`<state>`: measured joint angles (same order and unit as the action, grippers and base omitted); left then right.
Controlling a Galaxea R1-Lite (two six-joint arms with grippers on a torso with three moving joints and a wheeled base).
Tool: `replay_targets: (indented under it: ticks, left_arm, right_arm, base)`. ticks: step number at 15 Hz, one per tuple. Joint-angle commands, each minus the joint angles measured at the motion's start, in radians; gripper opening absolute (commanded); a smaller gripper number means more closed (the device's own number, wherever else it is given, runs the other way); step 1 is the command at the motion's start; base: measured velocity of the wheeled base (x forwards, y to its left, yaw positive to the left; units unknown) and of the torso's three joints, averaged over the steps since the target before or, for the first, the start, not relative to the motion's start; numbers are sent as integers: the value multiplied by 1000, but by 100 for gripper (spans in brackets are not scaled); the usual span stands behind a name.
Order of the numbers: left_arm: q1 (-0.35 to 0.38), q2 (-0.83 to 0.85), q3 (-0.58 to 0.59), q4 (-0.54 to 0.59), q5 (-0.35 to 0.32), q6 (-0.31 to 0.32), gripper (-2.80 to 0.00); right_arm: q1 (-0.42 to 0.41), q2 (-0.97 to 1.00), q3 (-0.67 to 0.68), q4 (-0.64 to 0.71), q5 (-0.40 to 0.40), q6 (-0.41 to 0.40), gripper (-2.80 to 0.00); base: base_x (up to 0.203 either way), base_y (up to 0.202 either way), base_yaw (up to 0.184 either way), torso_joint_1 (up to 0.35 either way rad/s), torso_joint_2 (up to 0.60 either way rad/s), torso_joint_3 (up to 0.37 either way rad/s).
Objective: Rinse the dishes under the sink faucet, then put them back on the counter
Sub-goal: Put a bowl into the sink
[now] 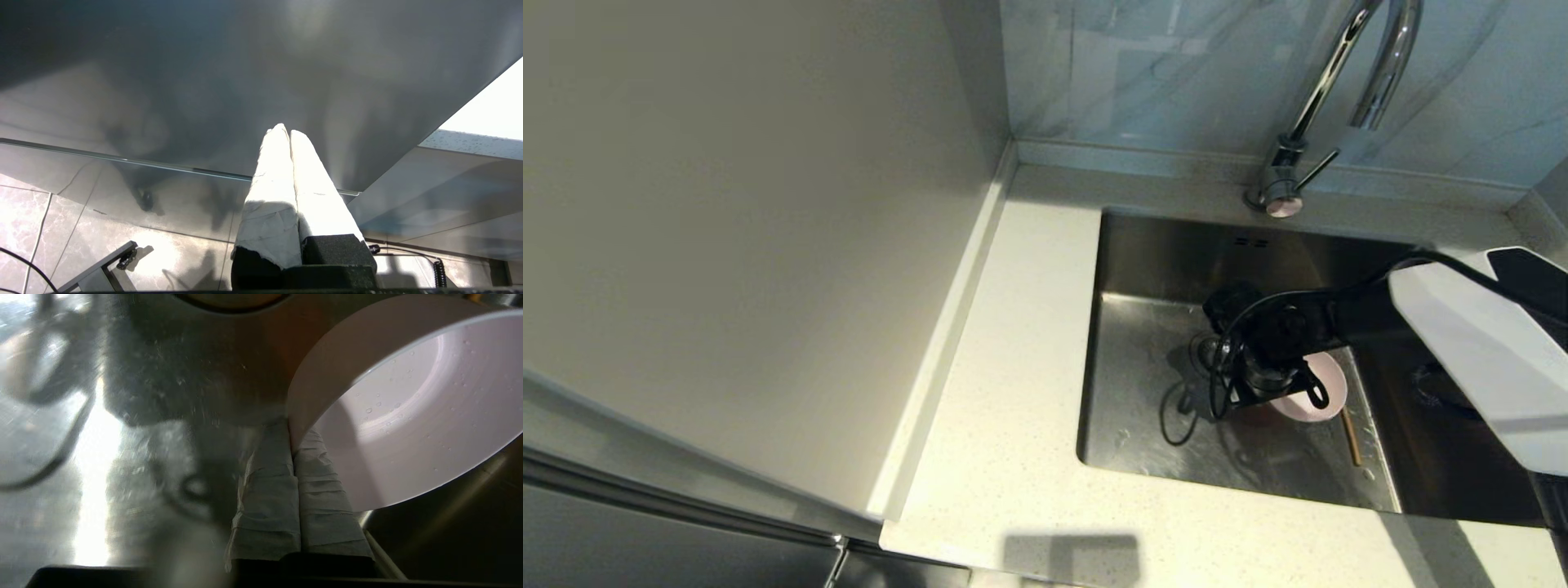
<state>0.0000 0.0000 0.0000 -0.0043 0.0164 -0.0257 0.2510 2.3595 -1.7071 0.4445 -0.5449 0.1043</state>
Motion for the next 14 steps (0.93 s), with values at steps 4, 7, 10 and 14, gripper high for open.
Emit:
replay_targets:
  ticks: [4, 7, 10, 14]
  left_arm:
    - [0, -3, 0, 0, 0, 0, -280]
    - [0, -3, 0, 0, 0, 0, -280]
    - [0, -3, 0, 0, 0, 0, -280]
    - [0, -3, 0, 0, 0, 0, -280]
  right_arm:
    - [-7, 95, -57, 5, -4, -4, -280]
    - [-15, 91, -74, 8, -6, -1, 0]
    - [-30, 67, -87, 33, -6, -5, 0]
    - [-43, -108, -63, 115, 1, 2, 0]
  base:
    - [0, 0, 0, 0, 0, 0]
    - [0, 0, 0, 0, 0, 0]
    - [0, 0, 0, 0, 0, 0]
    - [0, 0, 0, 0, 0, 0]
